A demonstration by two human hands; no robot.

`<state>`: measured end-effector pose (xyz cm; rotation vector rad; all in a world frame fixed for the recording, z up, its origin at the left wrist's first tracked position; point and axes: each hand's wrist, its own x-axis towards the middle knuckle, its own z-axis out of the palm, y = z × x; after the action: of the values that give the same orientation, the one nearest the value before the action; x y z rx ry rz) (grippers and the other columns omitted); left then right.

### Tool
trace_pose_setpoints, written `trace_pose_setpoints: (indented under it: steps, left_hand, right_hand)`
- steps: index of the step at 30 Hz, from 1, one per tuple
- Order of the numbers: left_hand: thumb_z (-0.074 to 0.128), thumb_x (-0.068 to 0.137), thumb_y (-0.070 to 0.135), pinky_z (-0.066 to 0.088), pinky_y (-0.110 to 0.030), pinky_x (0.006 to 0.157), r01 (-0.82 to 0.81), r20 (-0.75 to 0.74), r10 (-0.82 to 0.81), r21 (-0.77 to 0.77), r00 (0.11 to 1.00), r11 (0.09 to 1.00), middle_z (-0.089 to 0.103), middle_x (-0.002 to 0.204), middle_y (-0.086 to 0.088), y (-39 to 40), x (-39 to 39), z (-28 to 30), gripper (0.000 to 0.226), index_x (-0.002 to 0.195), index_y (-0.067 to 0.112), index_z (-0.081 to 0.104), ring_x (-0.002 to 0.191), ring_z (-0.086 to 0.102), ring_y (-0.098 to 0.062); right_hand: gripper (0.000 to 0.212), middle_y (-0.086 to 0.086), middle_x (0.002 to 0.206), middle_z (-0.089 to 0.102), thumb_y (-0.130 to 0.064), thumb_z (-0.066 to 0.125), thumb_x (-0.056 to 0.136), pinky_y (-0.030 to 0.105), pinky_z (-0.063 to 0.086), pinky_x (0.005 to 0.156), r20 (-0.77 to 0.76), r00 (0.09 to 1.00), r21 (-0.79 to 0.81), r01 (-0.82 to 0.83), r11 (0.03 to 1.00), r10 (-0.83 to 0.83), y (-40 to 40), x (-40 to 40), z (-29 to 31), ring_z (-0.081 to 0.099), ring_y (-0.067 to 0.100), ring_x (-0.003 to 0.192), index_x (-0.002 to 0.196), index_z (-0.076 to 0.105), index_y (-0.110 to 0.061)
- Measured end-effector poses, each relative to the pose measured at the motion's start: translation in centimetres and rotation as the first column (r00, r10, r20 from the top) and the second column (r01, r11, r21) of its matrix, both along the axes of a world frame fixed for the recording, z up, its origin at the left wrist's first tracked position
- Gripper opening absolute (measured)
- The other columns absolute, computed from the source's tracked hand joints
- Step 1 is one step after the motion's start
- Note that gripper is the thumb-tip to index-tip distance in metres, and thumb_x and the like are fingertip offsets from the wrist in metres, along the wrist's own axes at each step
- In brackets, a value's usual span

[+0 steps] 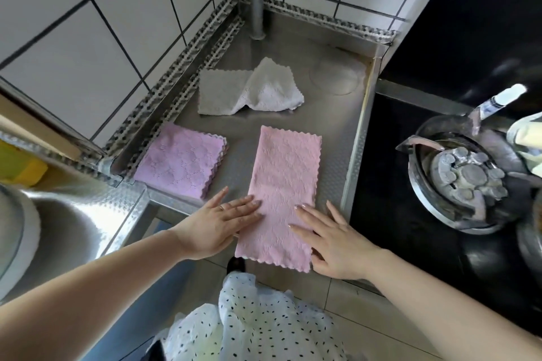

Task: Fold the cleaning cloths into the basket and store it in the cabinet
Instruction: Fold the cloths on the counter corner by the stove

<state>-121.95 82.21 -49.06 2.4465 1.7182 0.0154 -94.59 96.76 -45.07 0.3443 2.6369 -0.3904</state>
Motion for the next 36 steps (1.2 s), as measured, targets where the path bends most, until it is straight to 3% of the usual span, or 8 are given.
trace_pose_setpoints:
  steps: [5, 9, 12, 16, 19, 22, 27, 36]
  left_hand:
    - [0.042, 0.092, 0.034, 0.012, -0.05, 0.113, 0.023, -0.061, -0.021, 0.018, 0.998, 1.0, 0.019, 0.157, 0.002, -2.4, 0.6, -0.4, 0.063, 0.15, 0.027, 0.019, 0.144, 0.019, -0.018]
    - [0.05, 0.091, 0.024, 0.016, -0.05, 0.113, -0.033, -0.053, 0.038, 0.084, 0.998, 0.996, 0.028, 0.154, -0.001, -3.7, 1.9, -1.3, 0.068, 0.151, 0.024, 0.017, 0.142, 0.025, -0.02]
    - [0.042, 0.089, 0.017, 0.022, -0.05, 0.114, -0.114, 0.035, 0.11, 0.147, 0.993, 0.983, 0.047, 0.141, 0.0, -3.2, 2.8, -1.2, 0.062, 0.148, 0.025, 0.026, 0.135, 0.039, -0.018]
    - [0.037, 0.092, 0.02, 0.022, -0.053, 0.113, -0.25, 0.188, 0.218, 0.172, 0.958, 0.953, 0.063, 0.122, 0.002, -1.7, 3.1, -0.4, 0.045, 0.135, 0.015, 0.047, 0.115, 0.059, -0.013]
    - [0.022, 0.101, 0.041, 0.026, -0.045, 0.11, -0.411, 0.318, 0.352, 0.14, 0.88, 0.901, 0.07, 0.101, 0.002, -0.1, 3.8, 0.8, 0.05, 0.115, 0.01, 0.057, 0.093, 0.067, -0.019]
    - [0.023, 0.094, 0.058, 0.045, -0.037, 0.077, -0.655, 0.53, 0.602, -0.112, 0.597, 0.748, 0.062, 0.082, -0.002, 1.7, 4.6, 2.8, 0.056, 0.105, 0.011, 0.051, 0.082, 0.061, -0.03]
    - [0.06, 0.089, 0.035, 0.045, -0.027, 0.074, -0.703, 0.716, 0.644, -0.31, 0.271, 0.64, 0.058, 0.091, 0.007, 5.9, 5.0, 4.2, 0.077, 0.149, 0.027, 0.012, 0.083, 0.058, -0.014]
    - [0.051, 0.094, 0.017, 0.036, -0.02, 0.066, -0.679, 0.649, 0.707, -0.386, 0.282, 0.624, 0.057, 0.108, 0.003, 10.1, 3.1, 3.5, 0.065, 0.144, 0.045, 0.021, 0.07, 0.052, -0.009]
  right_hand:
    - [0.085, 0.0, 0.151, -0.03, -0.036, 0.047, 0.083, 0.051, -0.02, 0.108, 0.021, 1.0, 0.065, -0.018, 0.998, 0.017, -1.6, 0.8, -0.6, -0.031, 0.016, 0.14, 0.15, -0.005, -0.031]
    - [0.097, 0.007, 0.153, 0.03, -0.028, 0.075, 0.056, 0.054, 0.007, 0.107, -0.055, 0.996, 0.146, 0.073, 0.987, -0.066, -4.3, 0.9, -2.1, 0.018, 0.023, 0.142, 0.143, 0.031, -0.021]
    - [0.089, -0.001, 0.142, 0.046, -0.006, 0.075, 0.052, 0.05, 0.01, 0.109, -0.229, 0.957, 0.124, 0.211, 0.97, -0.179, -4.9, 0.5, -2.6, 0.031, 0.017, 0.136, 0.134, 0.043, -0.022]
    - [0.06, -0.014, 0.136, 0.049, 0.001, 0.064, 0.074, 0.038, 0.012, 0.119, -0.326, 0.838, -0.172, 0.403, 0.899, -0.438, -3.7, -0.4, -0.9, 0.037, 0.004, 0.129, 0.129, 0.053, -0.022]
    - [0.011, -0.006, 0.094, 0.065, -0.017, 0.053, 0.091, 0.025, 0.042, 0.083, -0.285, 0.638, -0.347, 0.627, 0.698, -0.715, -2.7, -2.0, 0.4, 0.056, 0.015, 0.096, 0.1, 0.06, -0.018]
    - [0.03, -0.008, 0.057, 0.041, -0.028, 0.052, 0.094, 0.023, 0.028, 0.049, -0.282, 0.423, -0.463, 0.725, 0.509, -0.861, -1.3, -3.6, 1.0, 0.041, 0.011, 0.055, 0.067, 0.04, -0.02]
    - [0.027, -0.002, 0.067, 0.049, -0.022, 0.049, 0.095, 0.03, 0.031, 0.056, -0.233, 0.195, -0.564, 0.771, 0.296, -0.953, 2.0, -6.5, 1.1, 0.047, 0.02, 0.066, 0.07, 0.04, -0.016]
    - [0.014, 0.023, 0.107, 0.062, -0.025, 0.041, 0.098, 0.031, 0.032, 0.069, -0.113, 0.219, -0.397, 0.884, 0.246, -0.969, 5.7, -8.9, -0.3, 0.058, 0.036, 0.098, 0.092, 0.043, -0.012]
